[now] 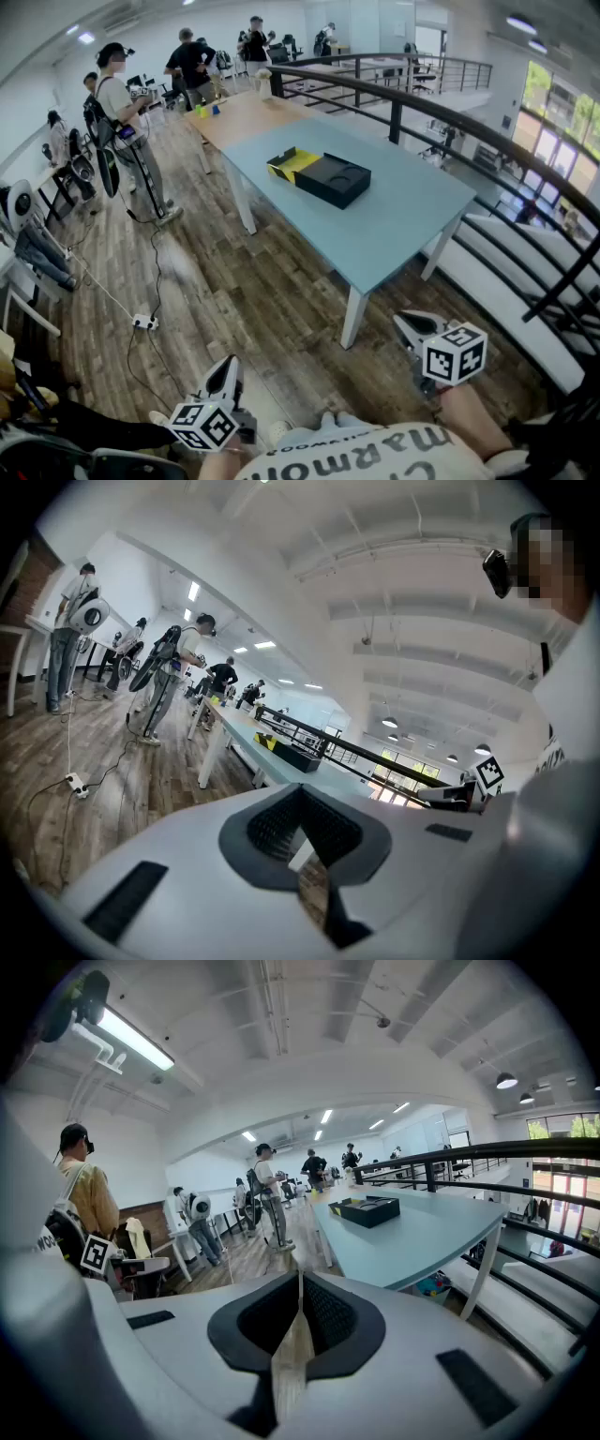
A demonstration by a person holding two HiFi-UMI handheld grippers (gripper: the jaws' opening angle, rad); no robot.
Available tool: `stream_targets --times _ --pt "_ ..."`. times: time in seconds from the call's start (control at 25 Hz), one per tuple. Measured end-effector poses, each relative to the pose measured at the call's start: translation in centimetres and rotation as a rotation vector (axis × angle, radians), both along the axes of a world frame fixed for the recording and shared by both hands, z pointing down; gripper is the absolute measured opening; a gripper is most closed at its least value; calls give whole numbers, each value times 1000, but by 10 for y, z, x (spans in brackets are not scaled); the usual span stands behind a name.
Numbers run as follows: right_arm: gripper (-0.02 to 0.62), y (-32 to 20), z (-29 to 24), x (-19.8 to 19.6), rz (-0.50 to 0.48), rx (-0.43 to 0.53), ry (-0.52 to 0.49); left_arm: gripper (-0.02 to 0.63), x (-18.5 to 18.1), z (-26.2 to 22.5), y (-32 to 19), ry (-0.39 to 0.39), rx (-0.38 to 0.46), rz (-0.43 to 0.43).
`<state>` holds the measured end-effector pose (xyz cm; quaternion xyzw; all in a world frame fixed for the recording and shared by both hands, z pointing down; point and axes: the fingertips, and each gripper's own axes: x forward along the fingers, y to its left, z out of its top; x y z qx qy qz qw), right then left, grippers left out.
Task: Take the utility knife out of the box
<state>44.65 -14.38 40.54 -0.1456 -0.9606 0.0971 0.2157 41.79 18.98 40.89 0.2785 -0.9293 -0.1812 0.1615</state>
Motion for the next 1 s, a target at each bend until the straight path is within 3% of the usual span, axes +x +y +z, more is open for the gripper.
stream_targets --times 0.4,0.72,1.0 --pt "41 4 -1 -9 -14 -4 1 2 -8 -5 0 -7 -3 3" --pt "43 12 4 -14 -23 -65 28 2 -11 -18 -2 -19 11 13" --pt "43 23 14 -52 -14 -26 49 2 -51 -13 -1 -15 41 47"
